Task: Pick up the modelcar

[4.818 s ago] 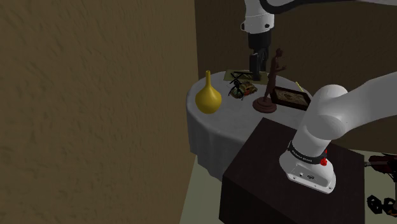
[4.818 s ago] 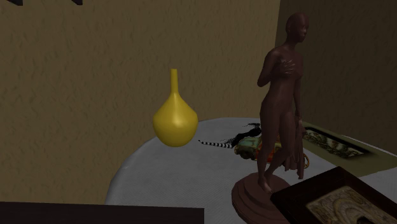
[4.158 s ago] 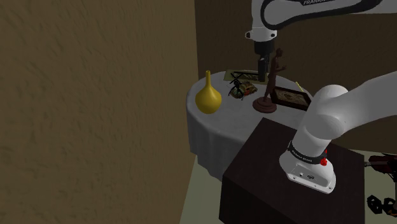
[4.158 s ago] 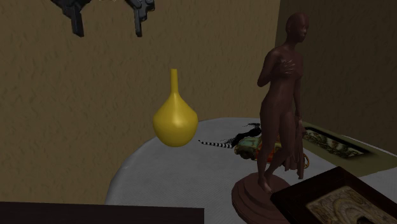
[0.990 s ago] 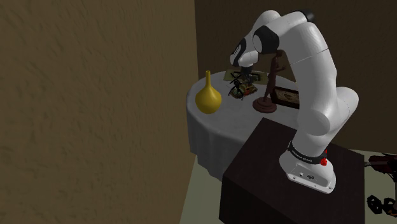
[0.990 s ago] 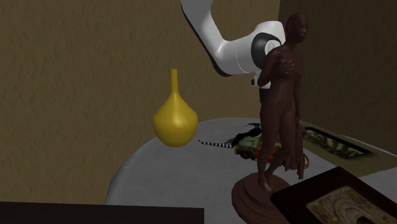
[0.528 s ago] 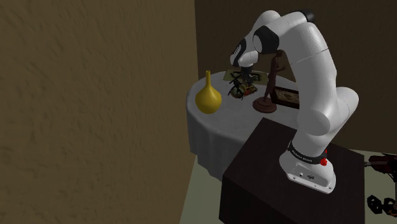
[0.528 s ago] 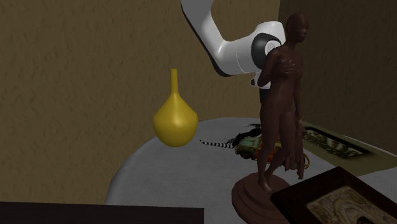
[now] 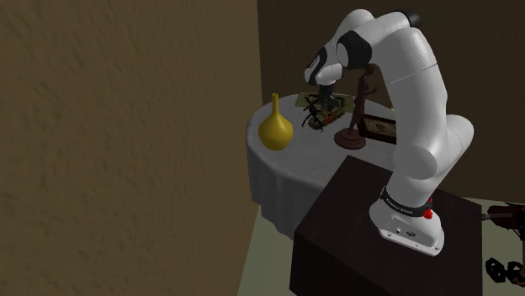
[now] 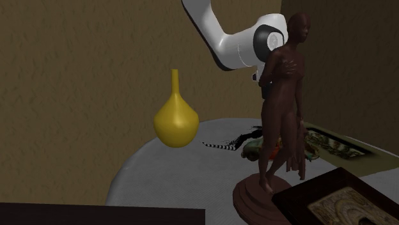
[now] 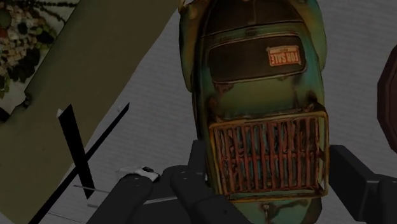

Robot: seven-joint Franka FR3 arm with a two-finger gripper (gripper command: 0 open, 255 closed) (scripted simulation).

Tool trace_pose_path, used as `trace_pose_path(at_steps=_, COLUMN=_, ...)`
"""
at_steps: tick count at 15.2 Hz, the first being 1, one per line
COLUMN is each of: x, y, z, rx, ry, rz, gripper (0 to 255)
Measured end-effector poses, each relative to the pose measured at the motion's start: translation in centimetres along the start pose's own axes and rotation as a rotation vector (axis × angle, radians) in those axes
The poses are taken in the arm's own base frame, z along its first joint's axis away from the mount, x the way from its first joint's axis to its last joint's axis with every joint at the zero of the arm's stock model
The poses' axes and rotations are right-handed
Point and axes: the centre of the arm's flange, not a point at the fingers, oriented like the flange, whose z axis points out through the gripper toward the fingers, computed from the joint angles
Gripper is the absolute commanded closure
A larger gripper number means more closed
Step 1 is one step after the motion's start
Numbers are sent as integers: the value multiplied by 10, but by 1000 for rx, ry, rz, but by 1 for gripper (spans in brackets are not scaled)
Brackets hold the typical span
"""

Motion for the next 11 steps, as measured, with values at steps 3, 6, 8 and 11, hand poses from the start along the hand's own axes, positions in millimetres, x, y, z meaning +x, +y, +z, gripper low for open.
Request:
trace_pose_path(at_steps=3, x=-2, y=1, z=-15, rx=0, ry=0, rz=0, gripper=255)
trace_pose_path(at_steps=6, x=-6, y=2, z=-32, rx=0, ry=0, rz=0, gripper=255)
trace_pose_path(at_steps=8, x=-8, y=1, z=-43, rx=0, ry=0, rz=0, gripper=255)
trace_pose_path(at_steps=11, x=-11, y=2, z=-56, rx=0, ry=0, rz=0, gripper=255)
